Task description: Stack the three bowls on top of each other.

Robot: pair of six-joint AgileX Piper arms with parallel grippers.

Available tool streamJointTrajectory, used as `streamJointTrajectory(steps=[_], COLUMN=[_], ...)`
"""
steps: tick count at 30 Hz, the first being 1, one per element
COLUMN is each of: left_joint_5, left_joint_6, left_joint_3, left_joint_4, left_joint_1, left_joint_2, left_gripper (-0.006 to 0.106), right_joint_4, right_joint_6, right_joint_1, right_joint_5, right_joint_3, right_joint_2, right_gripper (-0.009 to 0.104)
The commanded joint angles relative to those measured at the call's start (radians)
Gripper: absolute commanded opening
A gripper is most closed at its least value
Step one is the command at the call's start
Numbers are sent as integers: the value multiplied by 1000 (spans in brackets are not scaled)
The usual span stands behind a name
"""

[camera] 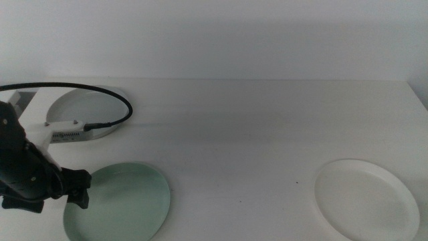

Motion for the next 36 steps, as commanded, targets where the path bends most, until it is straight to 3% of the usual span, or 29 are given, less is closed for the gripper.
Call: streamJointTrajectory(steps=[1, 8, 13, 16, 19, 22, 23, 30, 36], left_joint_5=[-41, -89, -84, -76, -53, -36, -25, 168, 337], left_joint_6=[21, 68, 111, 111, 107, 107, 107, 40, -24], left_joint_3=[4, 4, 4, 4, 4, 0, -8, -237, -571], left_joint_4=[-25, -82, -110, -110, -118, -118, -112, -99, -83], left_joint_1=[10, 10, 10, 10, 10, 10, 10, -44, -191], left_joint_2=[35, 124, 152, 153, 153, 135, 120, -70, 64], left_gripper=[94, 94, 85, 68, 39, 4, -2, -2, -2], right_joint_4=[-2, -2, -2, -2, -2, -2, -2, -2, -2], right_joint_6=[-6, -6, -6, -6, -6, -6, -6, -6, -6], right_joint_1=[-4, -4, -4, -4, -4, -4, -4, -4, -4], right_joint_5=[-9, -9, -9, -9, -9, -9, -9, -9, -9], right_joint_3=[4, 4, 4, 4, 4, 4, 4, 4, 4], right_joint_2=[-4, -4, -4, -4, -4, -4, -4, -4, -4], right_gripper=[93, 93, 93, 93, 93, 93, 93, 93, 93])
